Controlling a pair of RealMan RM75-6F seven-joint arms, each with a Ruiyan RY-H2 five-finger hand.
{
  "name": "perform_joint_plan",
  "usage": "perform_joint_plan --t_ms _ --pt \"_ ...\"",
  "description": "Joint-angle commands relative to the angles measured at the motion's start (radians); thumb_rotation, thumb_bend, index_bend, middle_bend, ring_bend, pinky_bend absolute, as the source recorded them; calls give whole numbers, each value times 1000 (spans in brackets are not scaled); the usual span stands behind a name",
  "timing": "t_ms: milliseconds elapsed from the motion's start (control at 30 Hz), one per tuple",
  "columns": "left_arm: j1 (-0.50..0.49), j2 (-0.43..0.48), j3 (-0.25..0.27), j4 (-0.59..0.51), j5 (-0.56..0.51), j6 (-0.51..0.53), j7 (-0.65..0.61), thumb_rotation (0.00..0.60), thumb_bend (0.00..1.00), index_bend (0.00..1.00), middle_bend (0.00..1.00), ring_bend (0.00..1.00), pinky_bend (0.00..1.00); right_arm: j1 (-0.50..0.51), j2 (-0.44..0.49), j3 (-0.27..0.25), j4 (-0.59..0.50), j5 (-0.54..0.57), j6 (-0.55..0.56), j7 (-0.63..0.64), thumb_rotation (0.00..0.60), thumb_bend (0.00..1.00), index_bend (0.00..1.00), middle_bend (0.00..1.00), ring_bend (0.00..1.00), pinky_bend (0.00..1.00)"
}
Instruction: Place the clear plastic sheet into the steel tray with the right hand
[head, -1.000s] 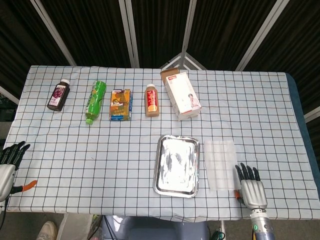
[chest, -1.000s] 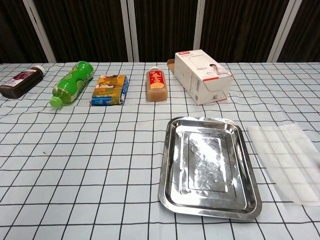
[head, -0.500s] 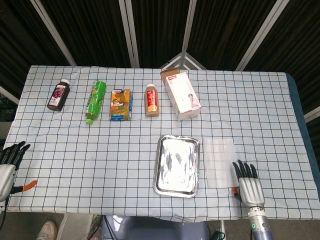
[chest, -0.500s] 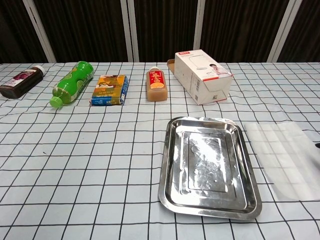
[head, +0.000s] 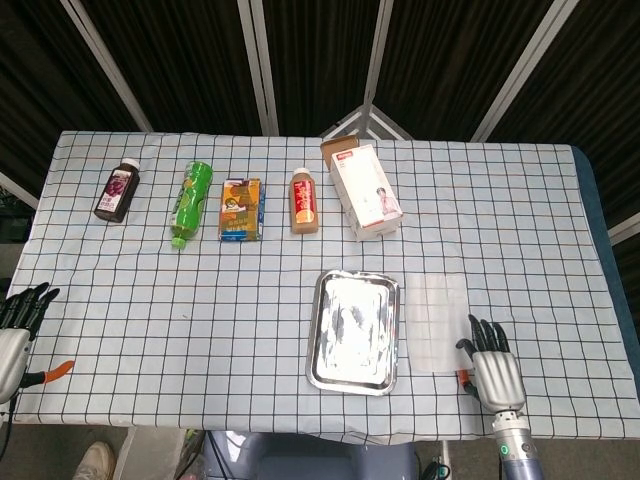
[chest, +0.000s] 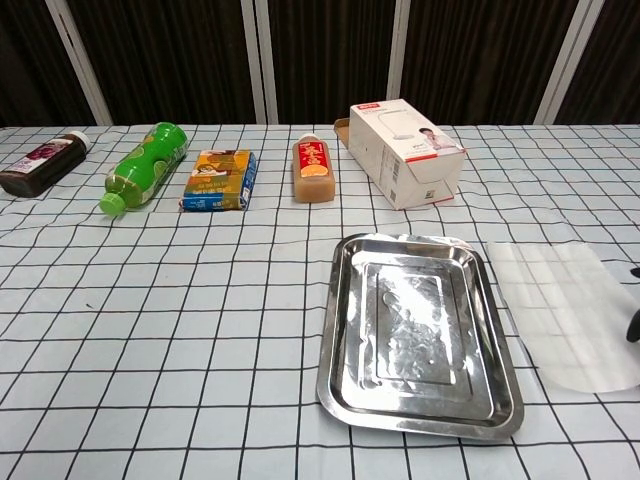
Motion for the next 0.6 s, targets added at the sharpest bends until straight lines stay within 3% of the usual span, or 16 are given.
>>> perform_joint_plan --t_ms 33,600 --pt "0 0 0 0 -1 -1 0 600 0 0 0 0 0 2 -3 0 1 -8 4 11 600 534 497 101 0 0" --pt "-1 1 -1 1 0 0 -5 600 0 0 0 0 0 16 23 12 -63 -113 86 59 600 560 578 146 4 0"
